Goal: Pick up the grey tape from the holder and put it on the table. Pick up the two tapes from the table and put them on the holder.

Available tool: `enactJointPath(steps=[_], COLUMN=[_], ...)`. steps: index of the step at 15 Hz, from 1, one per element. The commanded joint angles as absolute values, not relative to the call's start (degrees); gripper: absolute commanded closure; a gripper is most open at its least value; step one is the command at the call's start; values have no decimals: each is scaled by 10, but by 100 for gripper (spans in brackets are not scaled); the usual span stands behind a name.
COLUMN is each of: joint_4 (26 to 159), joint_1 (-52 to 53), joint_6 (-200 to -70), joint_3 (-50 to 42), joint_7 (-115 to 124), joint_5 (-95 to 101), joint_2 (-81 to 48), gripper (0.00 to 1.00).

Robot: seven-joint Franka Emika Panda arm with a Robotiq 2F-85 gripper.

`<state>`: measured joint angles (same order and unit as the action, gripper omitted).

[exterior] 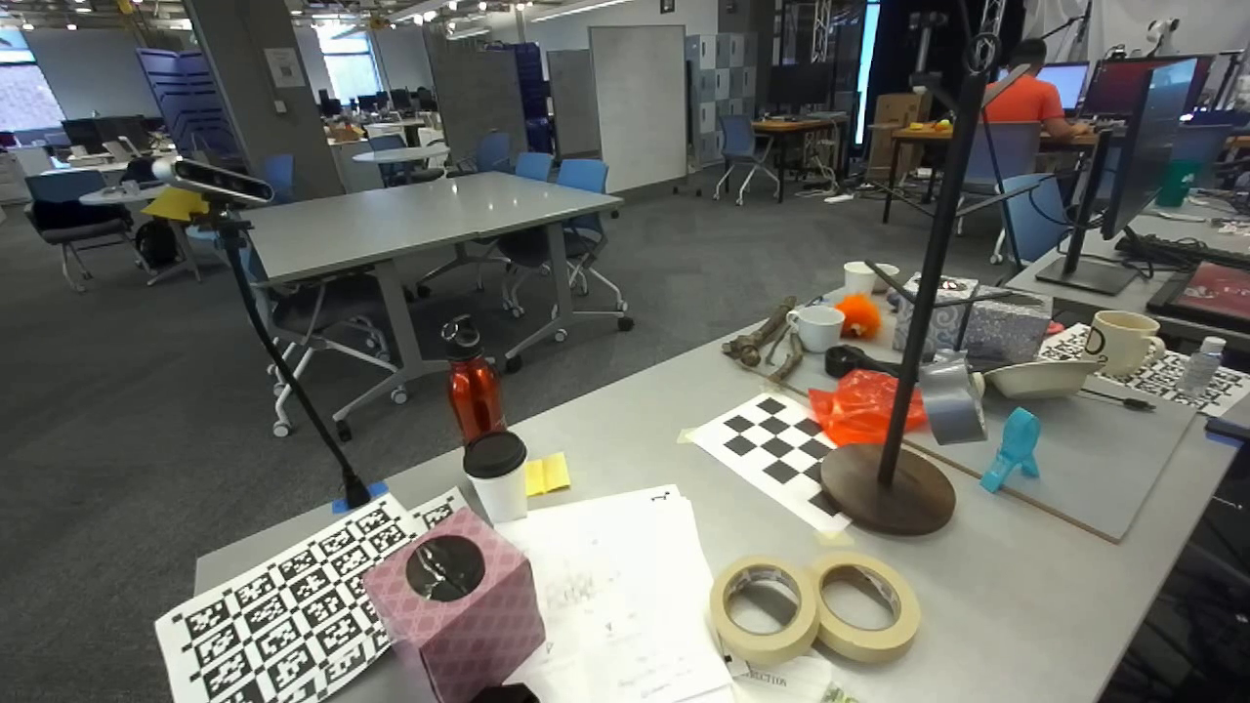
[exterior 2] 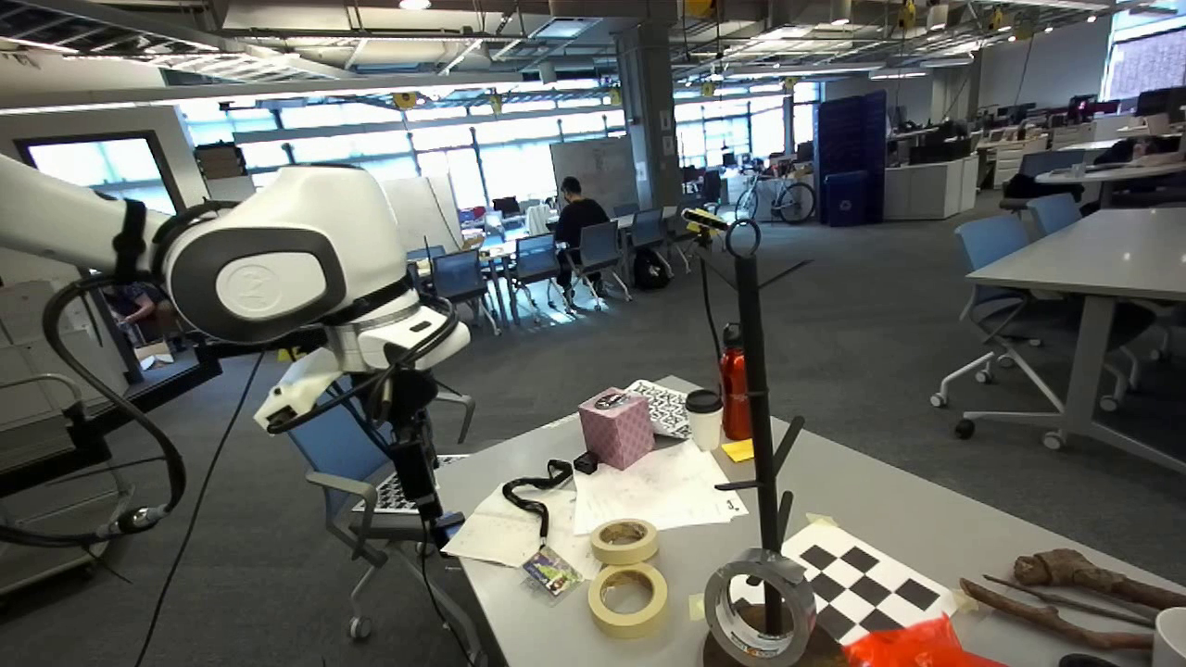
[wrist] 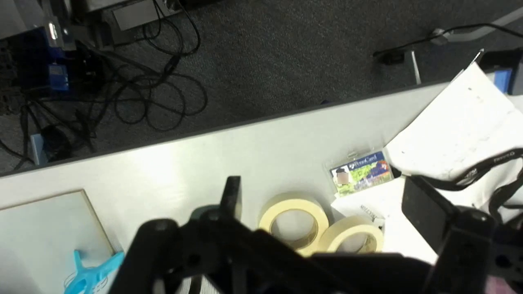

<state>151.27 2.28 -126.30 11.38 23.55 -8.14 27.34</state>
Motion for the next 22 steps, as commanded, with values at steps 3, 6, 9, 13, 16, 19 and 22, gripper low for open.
enactJointPath(steps=[3,6,9,13,16,19,22], joint_4=[1476,1457,1471,1460,1459,1463,1468], joint_1=[-13,-23,-10,-10,-10,-17,-28], joint_6=[-1367,-1387,-1383,-1383,-1383,-1375,-1377], joint_3=[120,114,102,100,100,90,72], joint_7=[301,330,323,327,327,307,292], joint_5=[-21,10,8,11,11,23,50], joint_2=[166,125,135,122,122,131,135], gripper=[0,0,0,0,0,0,0])
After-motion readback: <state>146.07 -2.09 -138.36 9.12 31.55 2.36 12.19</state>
